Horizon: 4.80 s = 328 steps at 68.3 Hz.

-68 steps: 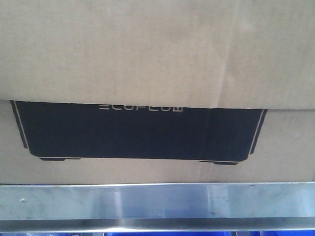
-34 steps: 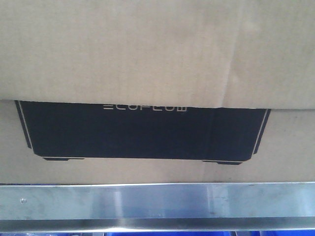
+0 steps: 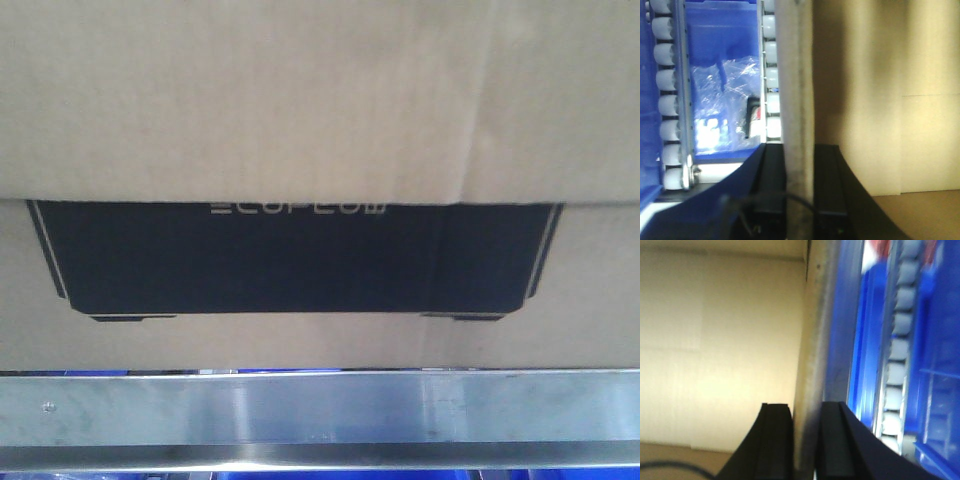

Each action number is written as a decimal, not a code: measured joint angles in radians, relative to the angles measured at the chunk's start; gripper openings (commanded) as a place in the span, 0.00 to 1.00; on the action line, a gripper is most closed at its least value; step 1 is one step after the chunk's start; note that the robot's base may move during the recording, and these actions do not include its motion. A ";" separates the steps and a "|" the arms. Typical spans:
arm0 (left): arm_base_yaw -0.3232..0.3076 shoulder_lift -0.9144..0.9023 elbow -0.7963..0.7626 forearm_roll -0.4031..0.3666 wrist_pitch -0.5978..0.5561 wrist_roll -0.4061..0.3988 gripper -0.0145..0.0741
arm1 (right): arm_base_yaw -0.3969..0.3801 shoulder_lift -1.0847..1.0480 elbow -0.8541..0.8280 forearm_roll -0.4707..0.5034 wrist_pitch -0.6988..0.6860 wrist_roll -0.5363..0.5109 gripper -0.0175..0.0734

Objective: Grab box from left shelf to table start
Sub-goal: 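Lift the box with both grippers and pull it off the shelf, then hold the box with both grippers while the base turns away from the shelf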

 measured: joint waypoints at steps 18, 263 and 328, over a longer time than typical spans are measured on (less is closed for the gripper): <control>0.000 -0.269 0.256 -0.008 -0.163 -0.014 0.05 | 0.003 -0.193 0.190 0.039 -0.138 0.000 0.25; 0.002 -1.175 0.636 -0.075 -0.369 0.066 0.05 | 0.009 -1.136 0.601 0.208 -0.282 -0.002 0.25; 0.002 -1.175 0.636 -0.075 -0.369 0.066 0.05 | 0.009 -1.136 0.601 0.208 -0.282 -0.002 0.25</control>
